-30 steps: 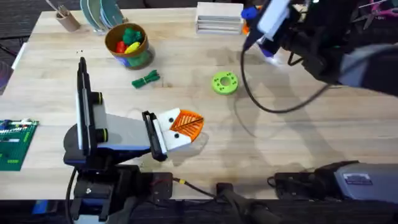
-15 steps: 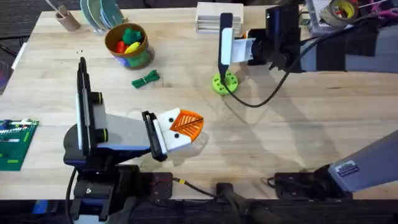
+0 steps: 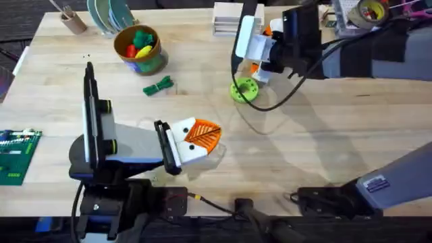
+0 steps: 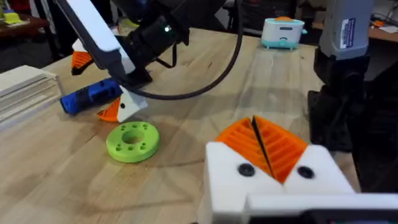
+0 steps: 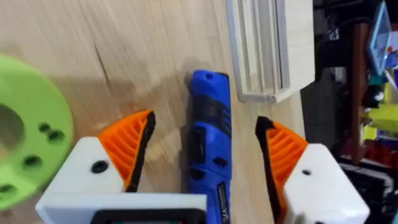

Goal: Pick up the gripper from the table and insert it into the empty holder that is missing its gripper. Then pick up a screw, insert it into the mounting hole, and use the screwdriver to tighten it. Finally, clean up the table by picking up the vegetable and placing it into the bucket.

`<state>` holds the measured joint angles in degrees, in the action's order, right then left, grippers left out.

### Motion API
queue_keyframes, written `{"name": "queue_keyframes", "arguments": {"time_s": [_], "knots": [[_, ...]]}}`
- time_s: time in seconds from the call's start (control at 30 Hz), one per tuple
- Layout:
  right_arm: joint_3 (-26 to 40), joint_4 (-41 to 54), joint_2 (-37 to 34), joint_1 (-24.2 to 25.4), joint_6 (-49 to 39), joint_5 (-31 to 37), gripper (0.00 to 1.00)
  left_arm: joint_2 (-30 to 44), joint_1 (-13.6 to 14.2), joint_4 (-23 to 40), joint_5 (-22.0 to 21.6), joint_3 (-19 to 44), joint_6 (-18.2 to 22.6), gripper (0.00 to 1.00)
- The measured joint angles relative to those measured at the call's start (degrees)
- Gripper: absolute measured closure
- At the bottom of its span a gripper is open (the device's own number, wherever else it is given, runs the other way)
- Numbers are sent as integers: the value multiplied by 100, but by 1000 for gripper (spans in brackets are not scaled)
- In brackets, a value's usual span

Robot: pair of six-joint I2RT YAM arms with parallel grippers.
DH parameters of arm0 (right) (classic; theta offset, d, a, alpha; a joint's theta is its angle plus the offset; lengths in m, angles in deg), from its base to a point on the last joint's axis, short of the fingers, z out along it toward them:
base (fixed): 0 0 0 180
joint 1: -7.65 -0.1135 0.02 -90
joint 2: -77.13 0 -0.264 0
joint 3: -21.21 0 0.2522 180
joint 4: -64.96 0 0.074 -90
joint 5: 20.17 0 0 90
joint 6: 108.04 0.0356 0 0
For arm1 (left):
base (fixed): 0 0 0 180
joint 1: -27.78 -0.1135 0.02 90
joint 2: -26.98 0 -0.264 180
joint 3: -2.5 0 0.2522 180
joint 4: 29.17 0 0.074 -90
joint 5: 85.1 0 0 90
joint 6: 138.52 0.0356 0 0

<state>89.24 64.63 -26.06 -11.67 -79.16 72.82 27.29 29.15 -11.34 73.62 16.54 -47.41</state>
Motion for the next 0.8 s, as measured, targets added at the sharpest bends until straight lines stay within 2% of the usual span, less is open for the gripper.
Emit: {"name": "queue_keyframes", "arguments": {"time_s": [0.1,0.13,0.3,0.33,0.43,0.47,0.57,0.63,0.67,0.7,0.77,0.8], "knots": [[-1,22,151,-174,433,167,10,0,0,0,-1,0,1,970],[-1,23,227,-221,547,221,10,0,0,-4,4,0,7,846],[0,2,771,-412,1142,462,10,0,0,-2,0,0,-9,76],[2,-1,865,-418,1265,481,10,0,0,2,0,0,-15,24],[0,3,1131,-418,1715,526,10,0,0,-2,0,0,-21,8],[-1,3,1222,-418,1907,541,11,0,0,0,4,0,-50,74],[2,5,1448,-418,2442,578,11,0,0,-2,-2,0,-42,508],[0,5,1594,-418,2823,584,11,0,0,-2,-2,0,-43,841],[1,3,1656,-418,3005,585,10,0,0,-2,-2,0,-18,956],[2,3,1720,-418,3218,590,10,0,0,-7,-2,0,-21,982],[2,3,1796,-418,3574,600,10,0,0,-9,-17,0,-8,738],[2,5,1820,-418,3774,602,10,0,0,-4,-20,0,-6,552]]}}
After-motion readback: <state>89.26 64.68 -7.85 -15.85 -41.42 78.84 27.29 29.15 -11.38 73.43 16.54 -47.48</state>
